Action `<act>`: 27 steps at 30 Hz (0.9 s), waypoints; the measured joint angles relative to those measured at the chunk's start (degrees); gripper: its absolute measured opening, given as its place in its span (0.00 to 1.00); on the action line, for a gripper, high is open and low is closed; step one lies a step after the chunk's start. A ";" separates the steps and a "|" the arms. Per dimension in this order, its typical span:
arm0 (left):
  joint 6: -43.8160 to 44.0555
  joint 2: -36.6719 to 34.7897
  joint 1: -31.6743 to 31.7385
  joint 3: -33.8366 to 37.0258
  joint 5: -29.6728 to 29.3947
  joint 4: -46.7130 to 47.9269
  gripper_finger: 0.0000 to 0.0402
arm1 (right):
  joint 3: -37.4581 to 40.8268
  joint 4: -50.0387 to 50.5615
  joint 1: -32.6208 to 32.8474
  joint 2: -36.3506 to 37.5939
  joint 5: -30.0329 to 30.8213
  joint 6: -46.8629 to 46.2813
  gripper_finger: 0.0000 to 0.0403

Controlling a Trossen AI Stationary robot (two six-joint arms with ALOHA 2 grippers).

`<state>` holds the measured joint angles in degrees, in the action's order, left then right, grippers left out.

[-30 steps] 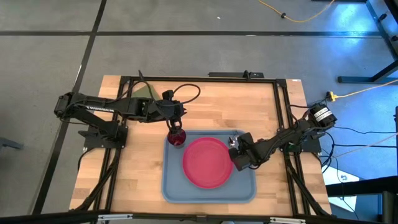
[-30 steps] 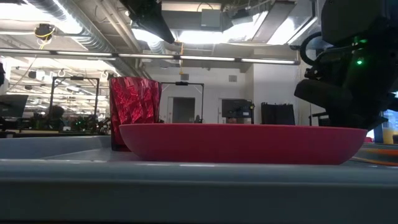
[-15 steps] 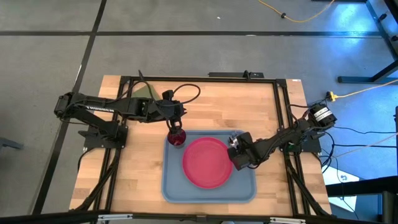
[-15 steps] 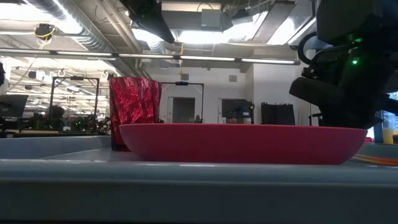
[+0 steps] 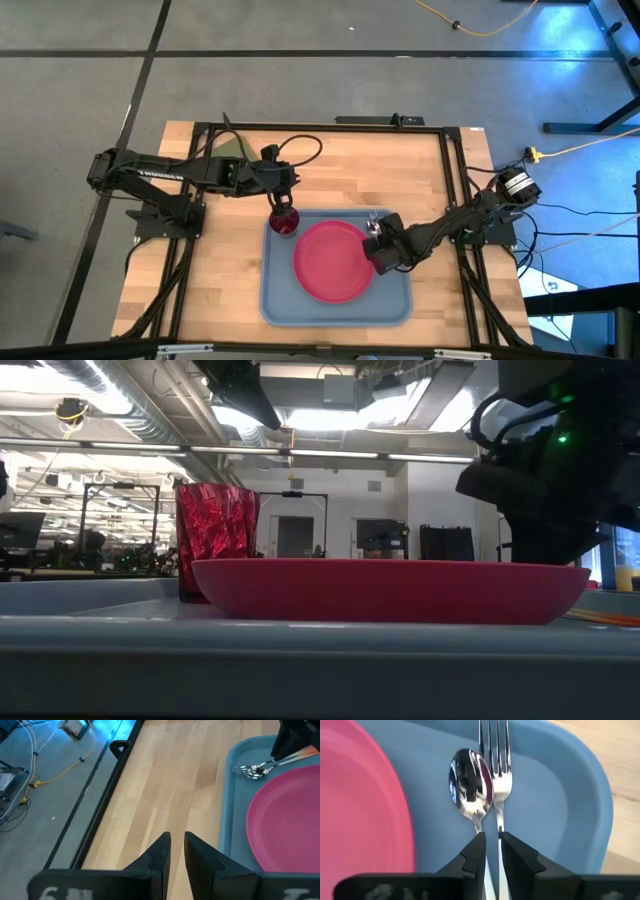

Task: Pick and place plate/cup/fork/spoon on tray
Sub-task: Adjust the orange spoon and fork

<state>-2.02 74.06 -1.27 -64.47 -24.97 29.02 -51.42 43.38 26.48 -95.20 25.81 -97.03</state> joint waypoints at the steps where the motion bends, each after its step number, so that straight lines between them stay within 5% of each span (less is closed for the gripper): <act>1: 0.00 0.00 -0.01 0.00 -0.02 0.00 0.12 | -0.04 0.06 0.00 0.00 -0.57 0.02 0.16; 27: 0.00 0.00 0.00 0.00 -0.02 0.00 0.12 | 0.20 -1.34 0.09 0.00 -3.44 3.01 0.02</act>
<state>-2.02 74.06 -1.27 -64.47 -24.99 29.02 -51.22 42.04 26.57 -95.20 22.37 -94.02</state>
